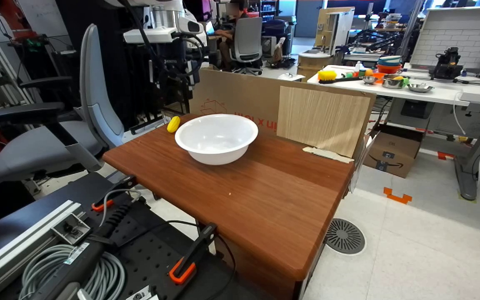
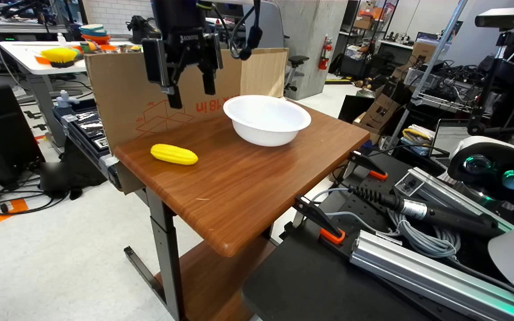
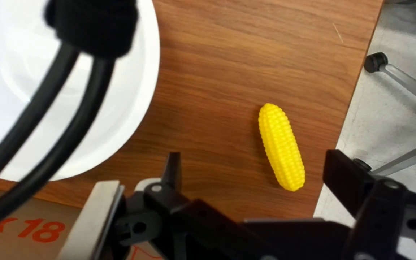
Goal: Pick up the plush corn and put it in the bowl
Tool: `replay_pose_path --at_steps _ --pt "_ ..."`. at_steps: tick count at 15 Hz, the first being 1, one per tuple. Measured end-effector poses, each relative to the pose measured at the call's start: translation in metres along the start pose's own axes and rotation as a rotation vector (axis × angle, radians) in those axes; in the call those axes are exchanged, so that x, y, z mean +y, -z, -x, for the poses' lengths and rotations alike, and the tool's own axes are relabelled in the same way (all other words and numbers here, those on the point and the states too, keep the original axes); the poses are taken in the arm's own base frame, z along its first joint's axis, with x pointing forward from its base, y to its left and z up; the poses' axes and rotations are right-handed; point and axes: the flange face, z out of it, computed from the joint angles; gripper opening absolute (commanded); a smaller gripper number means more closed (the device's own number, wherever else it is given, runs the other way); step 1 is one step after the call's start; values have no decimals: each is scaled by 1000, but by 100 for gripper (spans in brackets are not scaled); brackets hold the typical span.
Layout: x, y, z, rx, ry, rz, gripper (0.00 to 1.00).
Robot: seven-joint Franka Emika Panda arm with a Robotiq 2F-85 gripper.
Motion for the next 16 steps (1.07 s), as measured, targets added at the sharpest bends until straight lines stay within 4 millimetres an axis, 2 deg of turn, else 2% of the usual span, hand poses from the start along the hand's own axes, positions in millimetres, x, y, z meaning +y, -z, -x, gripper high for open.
replay_pose_path --at_steps 7,16 --pt "-8 -17 -13 -13 -48 -4 100" --pt "-8 -17 -15 -19 -132 9 100"
